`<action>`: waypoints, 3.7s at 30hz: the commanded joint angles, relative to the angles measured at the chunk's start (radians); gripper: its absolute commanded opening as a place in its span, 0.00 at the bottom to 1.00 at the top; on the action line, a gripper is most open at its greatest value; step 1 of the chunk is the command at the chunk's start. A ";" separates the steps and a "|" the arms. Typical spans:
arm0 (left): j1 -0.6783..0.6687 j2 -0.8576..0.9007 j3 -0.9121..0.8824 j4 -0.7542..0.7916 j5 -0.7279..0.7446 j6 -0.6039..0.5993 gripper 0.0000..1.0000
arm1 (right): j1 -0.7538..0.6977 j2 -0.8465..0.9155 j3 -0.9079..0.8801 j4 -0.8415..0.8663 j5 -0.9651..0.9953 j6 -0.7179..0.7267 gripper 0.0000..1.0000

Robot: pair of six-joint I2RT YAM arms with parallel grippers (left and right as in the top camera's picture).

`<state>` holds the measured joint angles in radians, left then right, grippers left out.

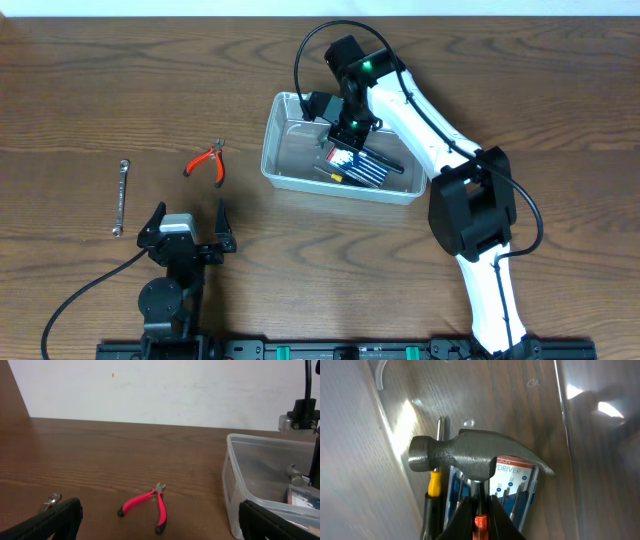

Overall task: Pack container
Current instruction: 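Lower the hammer into the container beside the set case, then open the right gripper to release the hammer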

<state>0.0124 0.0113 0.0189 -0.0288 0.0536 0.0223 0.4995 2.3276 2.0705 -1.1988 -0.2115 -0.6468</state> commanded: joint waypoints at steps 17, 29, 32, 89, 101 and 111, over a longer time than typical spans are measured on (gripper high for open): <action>0.003 -0.005 -0.015 -0.038 0.006 -0.006 0.98 | -0.008 0.014 -0.005 0.027 0.013 0.002 0.04; 0.003 -0.005 -0.015 -0.038 0.006 -0.006 0.98 | -0.026 0.014 -0.005 0.041 0.013 0.002 0.06; 0.003 -0.005 -0.015 -0.038 0.006 -0.006 0.98 | -0.029 0.014 -0.005 0.040 0.013 0.002 0.06; 0.003 -0.005 -0.015 -0.038 0.006 -0.006 0.98 | -0.045 0.048 -0.005 0.048 0.012 0.025 0.17; 0.003 -0.005 -0.015 -0.038 0.006 -0.006 0.98 | -0.043 0.047 0.005 0.055 0.012 0.074 0.29; 0.003 -0.005 -0.015 -0.038 0.006 -0.006 0.98 | -0.041 0.041 0.203 -0.028 -0.025 0.105 0.43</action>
<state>0.0124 0.0113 0.0189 -0.0288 0.0536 0.0223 0.4618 2.3714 2.1845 -1.2137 -0.2070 -0.5644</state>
